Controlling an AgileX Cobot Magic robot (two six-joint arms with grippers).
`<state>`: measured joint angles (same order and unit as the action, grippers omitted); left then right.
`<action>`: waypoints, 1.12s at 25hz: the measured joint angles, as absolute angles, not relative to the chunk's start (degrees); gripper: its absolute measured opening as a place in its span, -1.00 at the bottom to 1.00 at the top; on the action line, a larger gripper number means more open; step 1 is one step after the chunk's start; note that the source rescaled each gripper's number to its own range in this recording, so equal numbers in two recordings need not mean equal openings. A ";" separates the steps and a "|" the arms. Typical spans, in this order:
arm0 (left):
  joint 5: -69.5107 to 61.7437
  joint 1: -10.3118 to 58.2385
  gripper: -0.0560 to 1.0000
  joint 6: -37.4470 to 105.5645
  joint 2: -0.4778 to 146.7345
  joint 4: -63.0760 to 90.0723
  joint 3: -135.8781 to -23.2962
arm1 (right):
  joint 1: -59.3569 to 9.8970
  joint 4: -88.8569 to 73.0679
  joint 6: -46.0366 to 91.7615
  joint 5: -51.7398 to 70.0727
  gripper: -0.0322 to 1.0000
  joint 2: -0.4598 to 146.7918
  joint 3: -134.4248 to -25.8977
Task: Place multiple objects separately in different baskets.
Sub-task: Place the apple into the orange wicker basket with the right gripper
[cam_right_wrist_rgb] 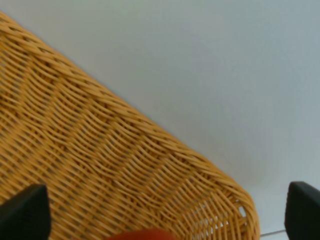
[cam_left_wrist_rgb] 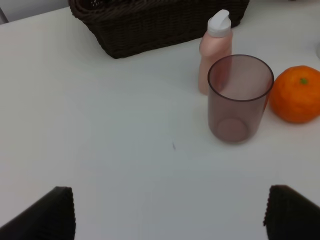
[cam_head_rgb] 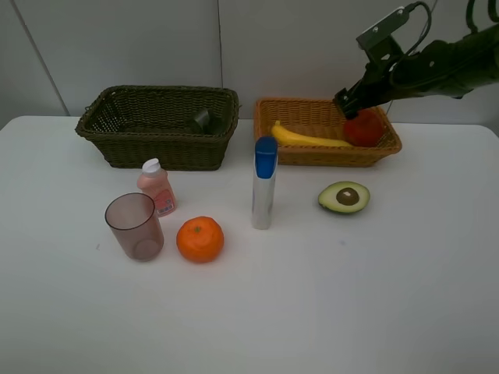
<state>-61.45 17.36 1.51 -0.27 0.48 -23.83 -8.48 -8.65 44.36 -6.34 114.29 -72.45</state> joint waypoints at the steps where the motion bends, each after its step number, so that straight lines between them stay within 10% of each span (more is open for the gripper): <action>1: -61.45 17.36 1.00 1.51 -0.27 0.48 -23.83 | -8.48 -8.70 44.36 -6.34 0.98 114.29 -72.45; 28: -61.45 17.36 1.00 1.51 -0.27 0.48 -23.83 | -8.48 -11.24 44.36 -4.59 0.98 113.47 -72.45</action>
<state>-61.45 17.36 1.51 -0.27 0.48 -23.83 -8.48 -11.24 44.36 -4.59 113.47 -72.45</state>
